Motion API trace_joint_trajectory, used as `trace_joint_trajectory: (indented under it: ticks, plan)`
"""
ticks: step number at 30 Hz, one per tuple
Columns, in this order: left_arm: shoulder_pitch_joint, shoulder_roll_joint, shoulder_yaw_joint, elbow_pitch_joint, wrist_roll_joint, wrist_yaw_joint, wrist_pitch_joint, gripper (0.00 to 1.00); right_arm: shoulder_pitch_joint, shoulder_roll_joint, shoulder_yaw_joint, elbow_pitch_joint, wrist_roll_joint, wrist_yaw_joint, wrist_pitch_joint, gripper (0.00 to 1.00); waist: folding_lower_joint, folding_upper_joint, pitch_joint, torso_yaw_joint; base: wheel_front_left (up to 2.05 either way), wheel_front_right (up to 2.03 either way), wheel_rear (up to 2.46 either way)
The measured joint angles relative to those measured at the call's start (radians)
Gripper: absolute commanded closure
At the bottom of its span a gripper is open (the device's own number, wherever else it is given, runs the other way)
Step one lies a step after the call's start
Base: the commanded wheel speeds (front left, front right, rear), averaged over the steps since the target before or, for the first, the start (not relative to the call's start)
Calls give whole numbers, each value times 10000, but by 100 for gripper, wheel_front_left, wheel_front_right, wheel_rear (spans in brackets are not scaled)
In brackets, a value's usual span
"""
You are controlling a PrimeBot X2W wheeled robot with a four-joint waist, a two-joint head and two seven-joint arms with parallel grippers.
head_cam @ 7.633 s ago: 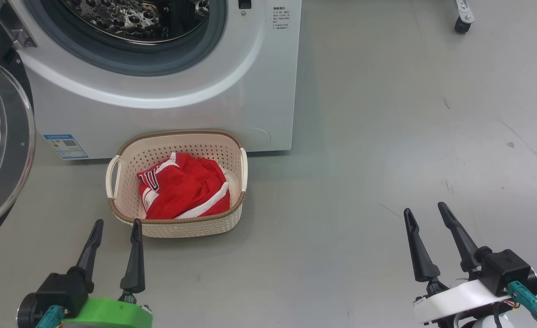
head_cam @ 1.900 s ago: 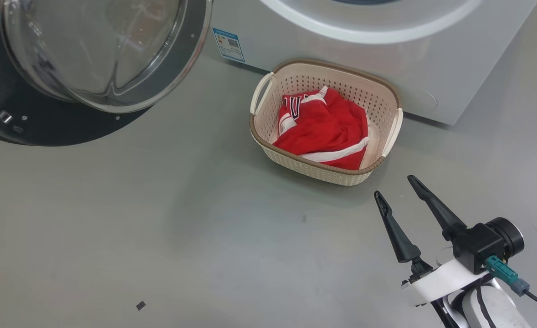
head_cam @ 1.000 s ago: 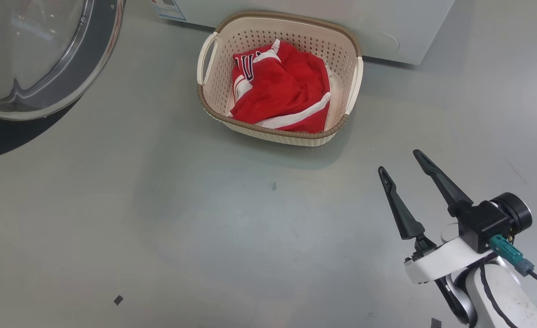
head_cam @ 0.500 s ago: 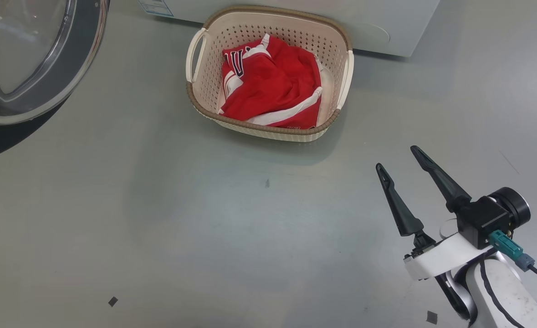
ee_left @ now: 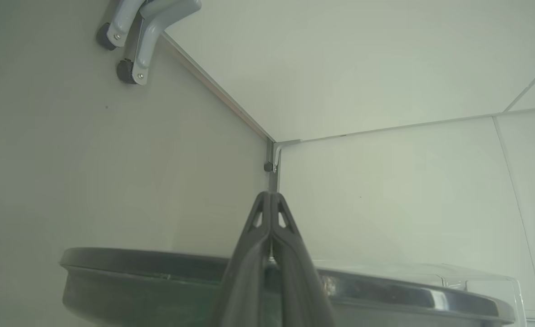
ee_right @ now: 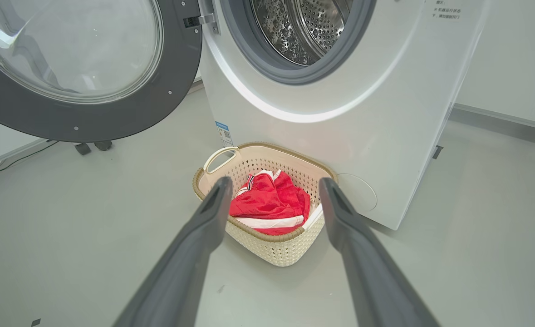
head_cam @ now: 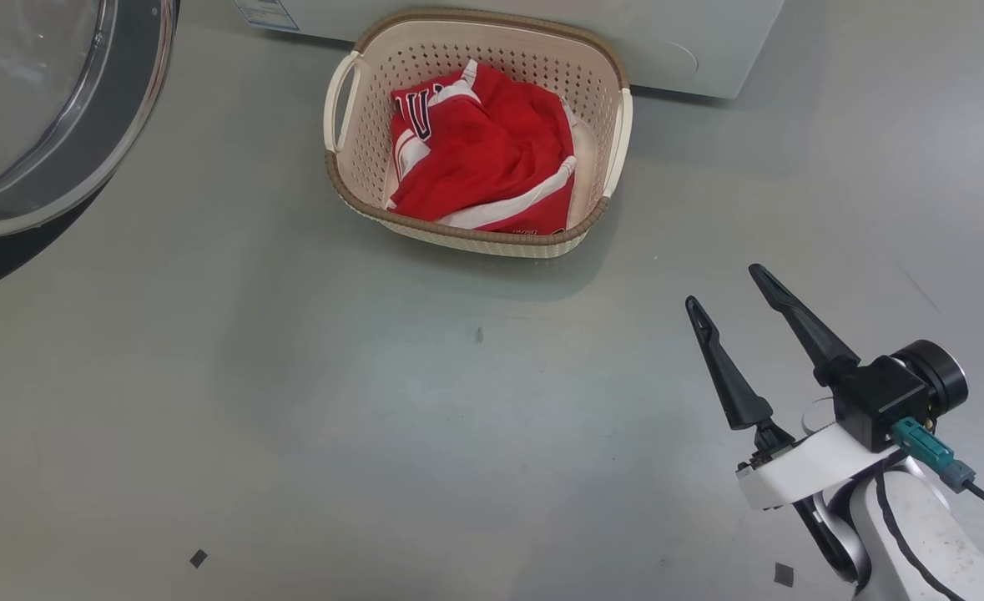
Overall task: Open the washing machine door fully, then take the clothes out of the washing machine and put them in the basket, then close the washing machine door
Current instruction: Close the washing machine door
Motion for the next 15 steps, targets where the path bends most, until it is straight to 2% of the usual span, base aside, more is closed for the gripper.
trace_joint_trajectory:
  ticks: [15]
  plan:
    - [-128, 295, -481, 468, 44, 0, 922, 100, -93, 84, -12, 109, 8, 0, -77, 0, 0, 0, -73, -133, 0, 0, 0]
